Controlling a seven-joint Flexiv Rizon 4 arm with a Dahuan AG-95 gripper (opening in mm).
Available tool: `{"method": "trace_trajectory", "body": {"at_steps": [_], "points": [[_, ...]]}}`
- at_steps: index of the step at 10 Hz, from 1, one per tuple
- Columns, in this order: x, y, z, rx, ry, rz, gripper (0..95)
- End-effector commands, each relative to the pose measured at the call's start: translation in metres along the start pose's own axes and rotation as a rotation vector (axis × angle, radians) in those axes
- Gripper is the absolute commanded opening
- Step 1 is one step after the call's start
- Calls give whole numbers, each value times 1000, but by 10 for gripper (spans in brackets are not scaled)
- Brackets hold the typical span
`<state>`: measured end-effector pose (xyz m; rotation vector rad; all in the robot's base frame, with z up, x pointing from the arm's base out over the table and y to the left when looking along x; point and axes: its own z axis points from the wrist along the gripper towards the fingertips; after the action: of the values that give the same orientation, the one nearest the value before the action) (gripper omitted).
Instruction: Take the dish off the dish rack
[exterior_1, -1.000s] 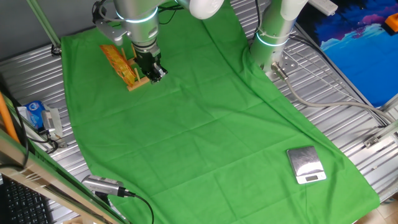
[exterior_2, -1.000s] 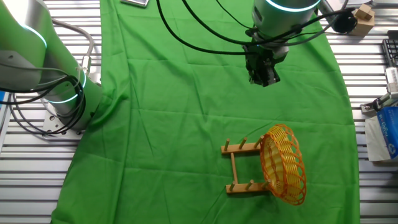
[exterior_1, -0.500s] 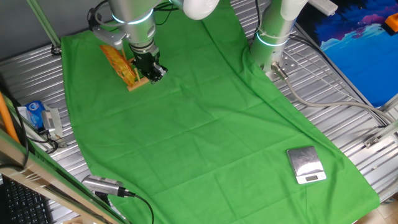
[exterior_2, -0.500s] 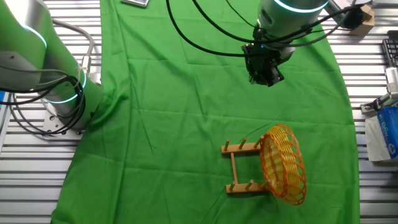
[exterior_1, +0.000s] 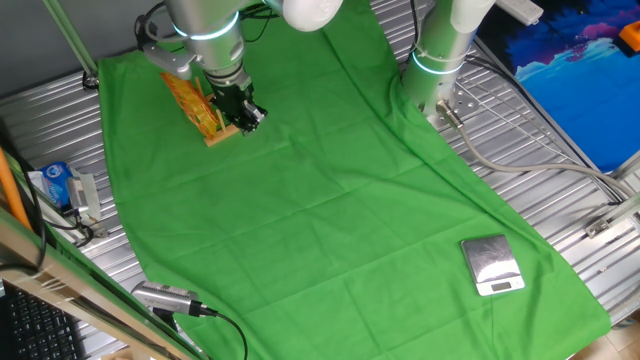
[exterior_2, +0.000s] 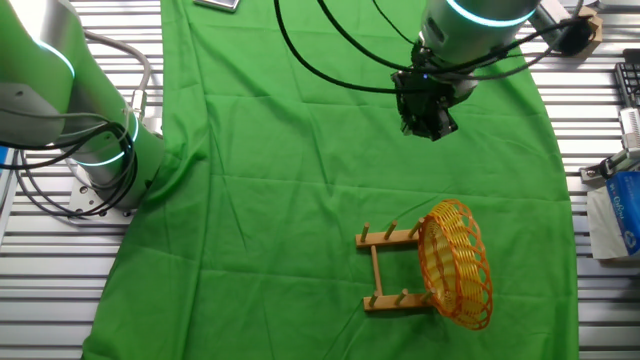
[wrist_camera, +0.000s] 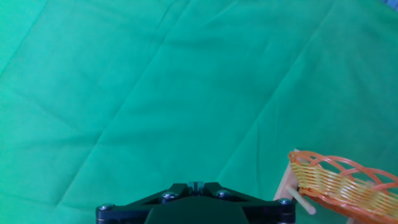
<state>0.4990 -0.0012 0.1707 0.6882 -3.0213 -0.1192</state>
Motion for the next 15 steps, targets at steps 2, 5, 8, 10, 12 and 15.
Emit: {"method": "trace_trajectory", "body": {"at_steps": [2,5,8,10,12,15], "points": [[-1,1,1,-16,9,91,0],[-1,1,1,-18,14,115,0],[-1,1,1,-20,15,111,0],[-1,1,1,-21,17,107,0],[-1,1,1,-21,18,99,0],[-1,1,1,-18,19,79,0]]}}
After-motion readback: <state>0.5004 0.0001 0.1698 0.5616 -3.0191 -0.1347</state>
